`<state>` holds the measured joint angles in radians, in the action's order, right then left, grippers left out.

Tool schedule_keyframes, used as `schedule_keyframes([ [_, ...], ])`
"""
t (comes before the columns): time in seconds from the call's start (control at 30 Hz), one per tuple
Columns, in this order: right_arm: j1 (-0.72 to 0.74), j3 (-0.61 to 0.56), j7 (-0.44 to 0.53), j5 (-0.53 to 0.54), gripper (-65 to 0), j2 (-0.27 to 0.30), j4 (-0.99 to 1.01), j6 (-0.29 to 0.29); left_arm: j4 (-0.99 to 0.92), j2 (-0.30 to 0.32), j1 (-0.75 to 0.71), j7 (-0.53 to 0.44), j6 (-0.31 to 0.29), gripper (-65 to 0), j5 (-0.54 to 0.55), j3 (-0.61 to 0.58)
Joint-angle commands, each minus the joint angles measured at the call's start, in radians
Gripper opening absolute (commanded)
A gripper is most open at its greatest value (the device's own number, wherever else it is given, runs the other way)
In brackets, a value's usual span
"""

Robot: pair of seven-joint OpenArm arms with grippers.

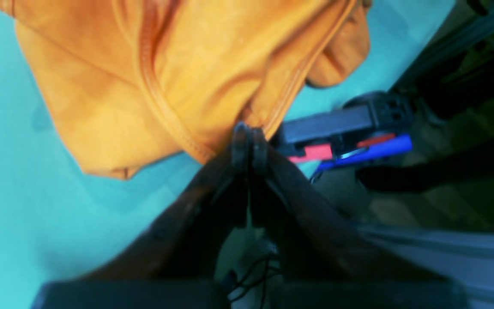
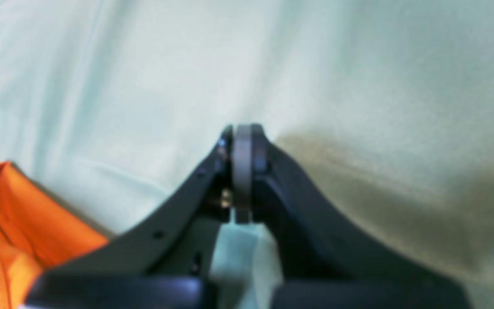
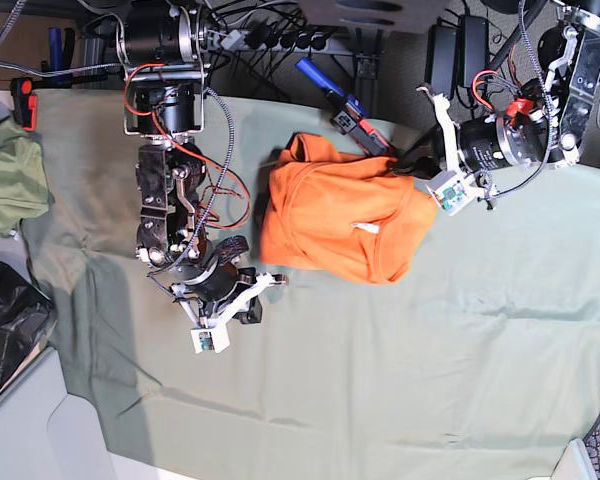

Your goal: Fold the T-shirt properly

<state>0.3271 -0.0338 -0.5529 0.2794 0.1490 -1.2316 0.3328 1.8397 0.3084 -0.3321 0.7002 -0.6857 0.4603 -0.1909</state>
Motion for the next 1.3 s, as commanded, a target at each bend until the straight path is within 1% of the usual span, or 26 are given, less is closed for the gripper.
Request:
schedule_keyframes([
  [0.0,0.024,-0.003,0.022,0.009,-65.0,0.003,-0.011,0.101,-0.011,0.002,0.016,-0.024,-0.012,-65.0,0.009,-0.003],
  [0.17,0.023,-0.045,0.006,0.009,-65.0,0.003,-0.011,0.102,-0.117,0.002,0.079,-0.042,-0.012,-65.0,0.007,-0.006],
  [0.27,0.021,-0.084,-0.024,0.009,-65.0,0.004,-0.012,0.102,-0.151,0.002,0.125,-0.05,-0.012,-65.0,-0.019,-0.006],
  [0.33,0.012,-0.104,-0.027,0.009,-65.0,0.008,-0.012,0.101,-0.175,0.002,0.159,-0.053,-0.012,-65.0,-0.032,-0.006],
  [0.53,-0.034,-0.118,-0.036,0.067,-65.0,0.041,-0.021,0.102,-0.307,0.002,0.277,-0.069,-0.012,-65.0,-0.035,-0.006],
  [0.7,-0.097,-0.118,-0.07,0.133,-65.0,0.084,-0.108,0.102,-0.42,0.002,0.383,-0.079,-0.012,-65.0,-0.035,-0.006],
  [0.77,-0.126,-0.118,-0.092,0.157,-65.0,0.089,-0.155,0.102,-0.455,0.002,0.424,-0.092,-0.012,-65.0,-0.034,-0.006],
  [0.87,-0.175,-0.118,-0.107,0.158,-65.0,0.089,-0.223,0.102,-0.499,-0.002,0.47,-0.099,-0.012,-65.0,-0.03,-0.006],
  [1.03,-0.245,-0.117,-0.112,0.157,-65.0,0.089,-0.295,0.102,-0.614,-0.044,0.544,-0.113,-0.012,-65.0,-0.031,-0.007],
  [1.27,-0.311,-0.116,-0.119,0.15,-65.0,0.089,-0.359,0.101,-0.77,-0.158,0.633,-0.129,-0.012,-65.0,-0.032,-0.01],
])
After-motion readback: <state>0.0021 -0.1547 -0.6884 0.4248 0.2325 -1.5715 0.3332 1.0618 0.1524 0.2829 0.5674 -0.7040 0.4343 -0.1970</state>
